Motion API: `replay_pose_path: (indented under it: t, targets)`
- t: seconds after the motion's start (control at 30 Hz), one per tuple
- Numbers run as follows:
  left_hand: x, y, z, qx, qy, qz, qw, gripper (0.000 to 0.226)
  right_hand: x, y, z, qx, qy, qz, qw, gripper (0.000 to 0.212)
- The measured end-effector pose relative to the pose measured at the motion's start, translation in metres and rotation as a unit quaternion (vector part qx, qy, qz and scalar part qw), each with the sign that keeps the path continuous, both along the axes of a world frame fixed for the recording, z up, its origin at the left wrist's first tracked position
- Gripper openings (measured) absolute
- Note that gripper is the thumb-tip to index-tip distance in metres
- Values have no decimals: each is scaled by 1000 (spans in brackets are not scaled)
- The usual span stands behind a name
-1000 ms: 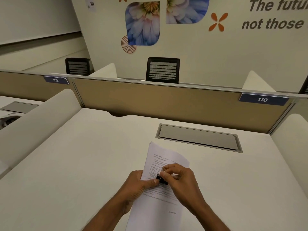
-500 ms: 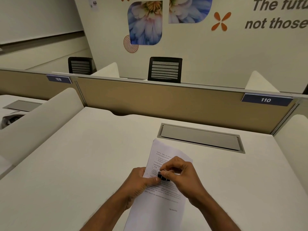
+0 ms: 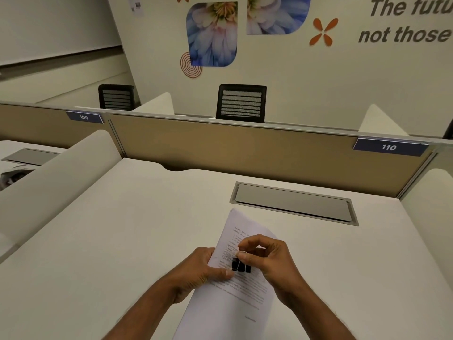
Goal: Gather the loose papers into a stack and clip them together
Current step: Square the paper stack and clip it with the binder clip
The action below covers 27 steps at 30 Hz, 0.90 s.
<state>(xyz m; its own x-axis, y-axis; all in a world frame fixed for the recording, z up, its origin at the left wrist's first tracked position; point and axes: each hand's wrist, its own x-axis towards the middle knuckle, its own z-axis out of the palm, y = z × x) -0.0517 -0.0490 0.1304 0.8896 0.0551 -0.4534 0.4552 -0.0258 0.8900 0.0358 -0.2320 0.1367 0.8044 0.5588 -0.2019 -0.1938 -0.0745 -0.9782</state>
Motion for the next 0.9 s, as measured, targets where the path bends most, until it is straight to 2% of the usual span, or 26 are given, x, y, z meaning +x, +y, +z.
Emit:
replay_pose_path:
  t: [0.13, 0.2, 0.4, 0.67, 0.9]
  targets:
    - [4, 6, 0, -6, 21, -24, 999, 43, -1, -1, 1, 2, 25, -10, 1000, 9]
    - [8, 12, 2, -7, 33, -41, 999, 47, 5, -5, 11, 33, 33, -14, 999, 8]
    - [20, 22, 17, 32, 62, -173, 982, 48, 47, -10, 58, 86, -44, -11, 995, 16]
    - [32, 18, 31, 34, 79, -296, 951, 53, 66, -5, 64, 7, -86, 94, 992, 15]
    - [37, 16, 34, 24, 82, -311, 946, 54, 68, -7, 55, -52, -88, 162, 982, 11]
